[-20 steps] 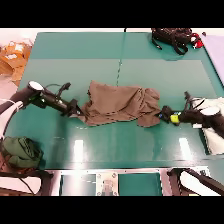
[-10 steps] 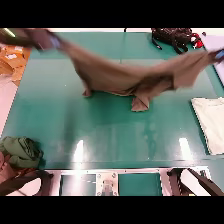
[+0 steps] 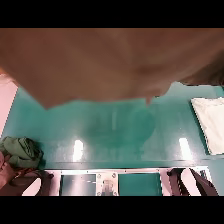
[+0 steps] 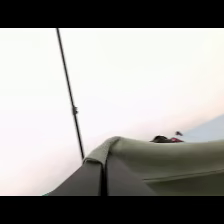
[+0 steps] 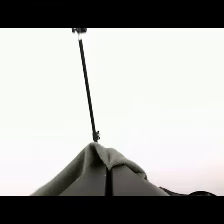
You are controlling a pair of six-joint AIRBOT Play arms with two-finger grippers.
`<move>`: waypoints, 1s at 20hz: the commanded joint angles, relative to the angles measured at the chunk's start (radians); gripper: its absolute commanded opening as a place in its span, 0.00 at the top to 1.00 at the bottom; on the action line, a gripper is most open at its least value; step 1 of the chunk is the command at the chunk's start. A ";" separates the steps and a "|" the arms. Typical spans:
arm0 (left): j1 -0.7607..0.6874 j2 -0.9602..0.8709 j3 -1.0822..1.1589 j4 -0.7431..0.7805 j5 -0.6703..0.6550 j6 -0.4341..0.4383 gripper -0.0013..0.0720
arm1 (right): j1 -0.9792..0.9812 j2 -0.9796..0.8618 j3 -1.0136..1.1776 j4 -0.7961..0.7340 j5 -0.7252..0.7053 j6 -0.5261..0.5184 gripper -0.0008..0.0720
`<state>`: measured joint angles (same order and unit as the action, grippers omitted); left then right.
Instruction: Fold the shirts.
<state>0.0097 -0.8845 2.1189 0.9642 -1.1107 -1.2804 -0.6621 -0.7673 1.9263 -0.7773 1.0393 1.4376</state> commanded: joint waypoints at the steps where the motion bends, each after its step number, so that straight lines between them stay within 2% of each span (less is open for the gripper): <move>1: -0.001 0.014 -0.072 0.095 0.043 -0.002 0.95 | -0.008 -0.004 -0.006 -0.002 -0.029 0.002 0.96; 5: -0.001 -0.072 -0.214 0.095 0.057 -0.002 0.95 | 0.043 -0.086 -0.159 0.100 -0.029 -0.065 0.96; 8: -0.001 -0.215 -0.251 0.079 0.038 -0.001 0.95 | 0.194 -0.209 -0.292 0.064 -0.041 -0.126 0.96; 11: -0.001 -0.413 -0.253 0.073 0.002 0.006 0.95 | 0.322 -0.383 -0.406 -0.006 -0.139 -0.141 0.96; 14: -0.001 -0.627 -0.253 0.063 -0.024 0.006 0.95 | 0.391 -0.612 -0.427 -0.020 -0.195 -0.141 0.96; 19: -0.004 -0.943 -0.253 -0.093 -0.019 0.006 0.94 | 0.436 -0.918 -0.427 -0.020 -0.202 -0.140 0.95; 20: -0.004 -0.984 -0.253 -0.128 -0.019 0.005 0.87 | 0.436 -0.954 -0.427 -0.020 -0.196 -0.140 0.85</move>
<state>0.0074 -1.7191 1.8656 0.9428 -1.1240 -1.2758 -0.2493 -1.5784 1.5055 -0.7933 0.8459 1.2995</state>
